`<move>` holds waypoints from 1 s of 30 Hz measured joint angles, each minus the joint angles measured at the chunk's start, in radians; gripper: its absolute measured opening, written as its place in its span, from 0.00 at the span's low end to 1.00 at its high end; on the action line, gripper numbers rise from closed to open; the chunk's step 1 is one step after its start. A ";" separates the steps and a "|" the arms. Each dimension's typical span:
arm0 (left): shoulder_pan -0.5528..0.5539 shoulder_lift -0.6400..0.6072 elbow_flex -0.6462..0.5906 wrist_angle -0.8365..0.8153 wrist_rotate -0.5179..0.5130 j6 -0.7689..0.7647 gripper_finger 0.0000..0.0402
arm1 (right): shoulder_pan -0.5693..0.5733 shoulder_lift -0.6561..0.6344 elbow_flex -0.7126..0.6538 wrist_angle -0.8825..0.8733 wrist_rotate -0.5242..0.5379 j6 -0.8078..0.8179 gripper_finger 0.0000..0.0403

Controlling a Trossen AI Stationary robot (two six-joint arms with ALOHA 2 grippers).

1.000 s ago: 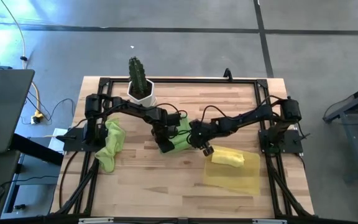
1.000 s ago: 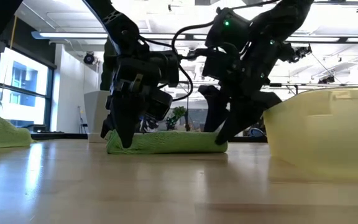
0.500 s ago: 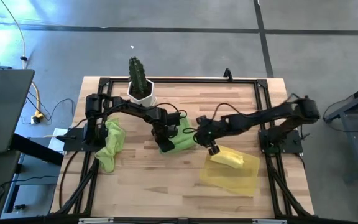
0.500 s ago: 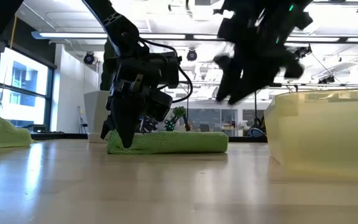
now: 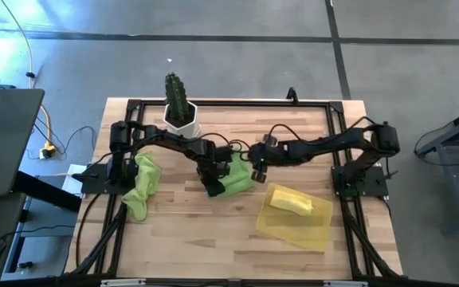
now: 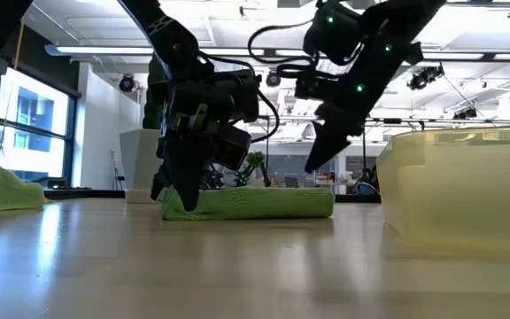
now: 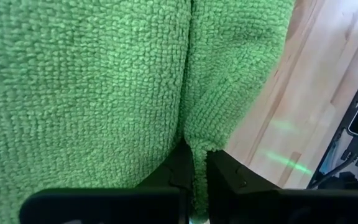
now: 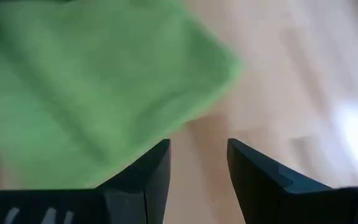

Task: Roll microfiber towels into tight, uniform cylinder then place into a basket
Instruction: Roll the green towel

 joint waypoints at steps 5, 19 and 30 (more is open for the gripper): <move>-0.004 0.000 0.000 -0.007 -0.021 -0.002 0.03 | 0.085 -0.006 0.000 0.049 -0.215 -0.258 0.37; -0.006 0.000 0.000 -0.010 -0.044 0.000 0.03 | 0.184 -0.007 0.000 -0.082 -0.358 -0.138 0.37; -0.006 0.000 0.000 -0.011 -0.044 0.027 0.03 | 0.296 -0.007 0.004 -0.180 -0.517 -0.042 0.37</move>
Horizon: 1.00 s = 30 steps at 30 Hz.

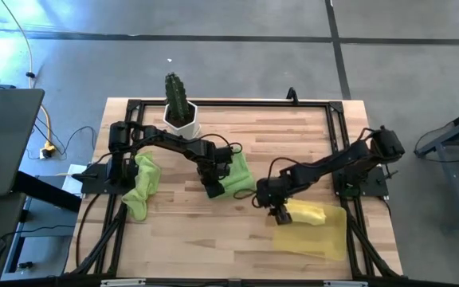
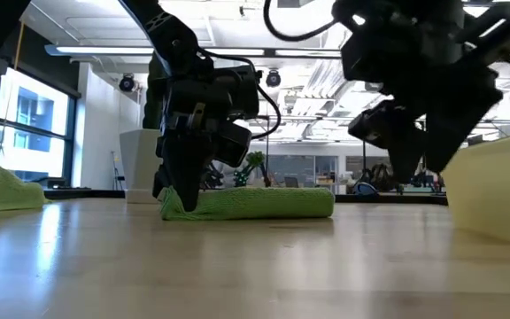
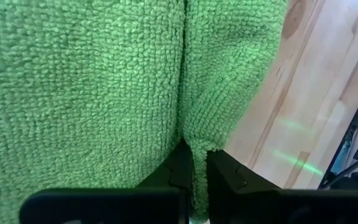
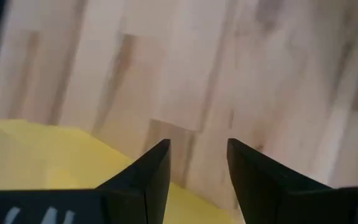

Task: Roll microfiber towels into tight, uniform cylinder then place into a basket
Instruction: Roll the green towel

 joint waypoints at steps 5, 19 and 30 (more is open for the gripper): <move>0.000 0.000 0.000 0.000 0.000 0.000 0.03 | 0.010 -0.011 0.049 0.026 0.261 -0.074 0.37; 0.000 0.000 0.000 0.005 -0.002 0.003 0.03 | -0.094 0.090 0.027 0.166 0.314 -0.239 0.39; 0.000 0.000 0.000 0.005 -0.002 -0.003 0.03 | -0.102 0.118 0.027 0.192 0.409 -0.351 0.40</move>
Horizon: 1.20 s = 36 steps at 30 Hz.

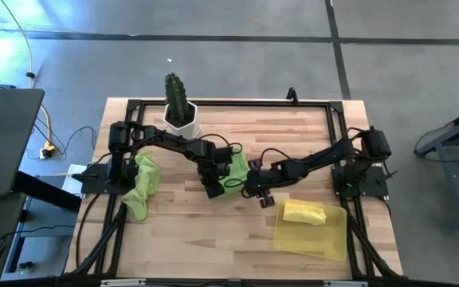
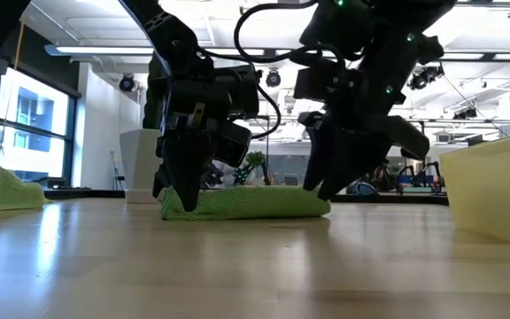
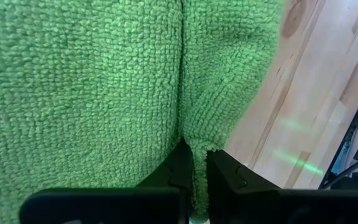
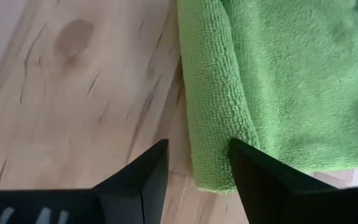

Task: Roll microfiber towels into tight, uniform cylinder then place into a basket
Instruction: Roll the green towel

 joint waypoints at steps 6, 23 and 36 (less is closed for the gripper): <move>0.000 0.000 0.000 0.000 0.000 -0.009 0.03 | -0.044 0.011 0.000 0.039 -0.004 -0.044 0.40; -0.006 -0.006 0.031 -0.020 0.037 -0.009 0.03 | -0.103 0.106 0.004 0.053 -0.083 -0.077 0.33; -0.051 -0.151 0.064 -0.218 -0.199 0.045 0.19 | -0.106 0.113 0.003 0.038 -0.087 -0.025 0.03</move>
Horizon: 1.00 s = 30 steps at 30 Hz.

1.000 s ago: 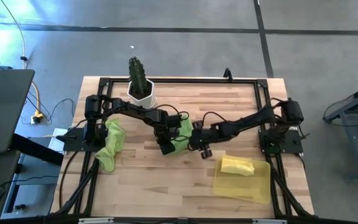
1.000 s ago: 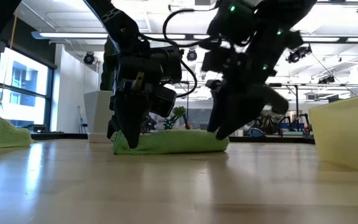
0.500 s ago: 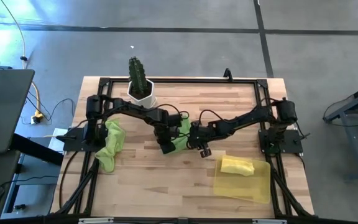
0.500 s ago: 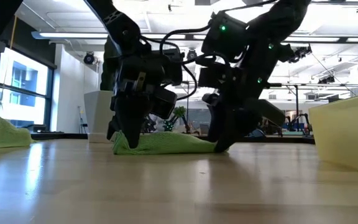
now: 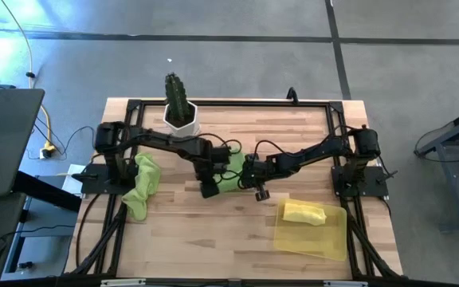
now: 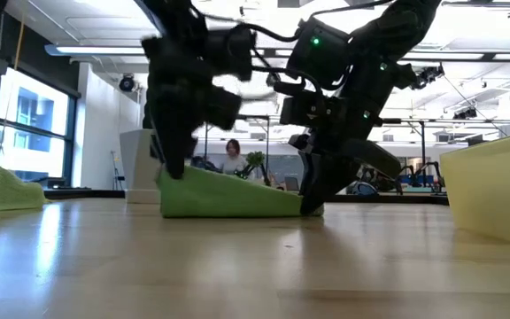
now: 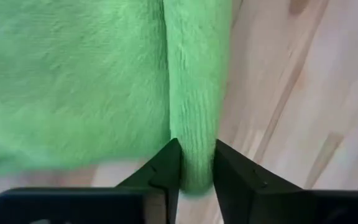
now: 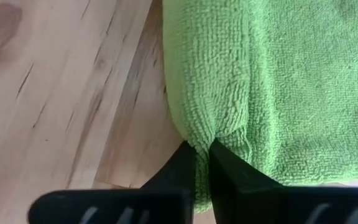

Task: Roll microfiber towels into tight, uniform cylinder then place into a basket
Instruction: Roll the green towel

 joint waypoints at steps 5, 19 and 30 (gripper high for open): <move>-0.077 -0.070 0.001 -0.055 -0.169 0.051 0.24 | -0.001 0.000 -0.001 -0.002 -0.013 0.003 0.01; -0.338 -0.078 0.002 0.010 -0.550 0.043 0.37 | -0.032 0.000 -0.003 0.003 -0.079 0.073 0.00; -0.365 -0.036 -0.011 0.188 -0.622 0.118 0.43 | -0.053 0.000 -0.003 0.005 -0.109 0.091 0.00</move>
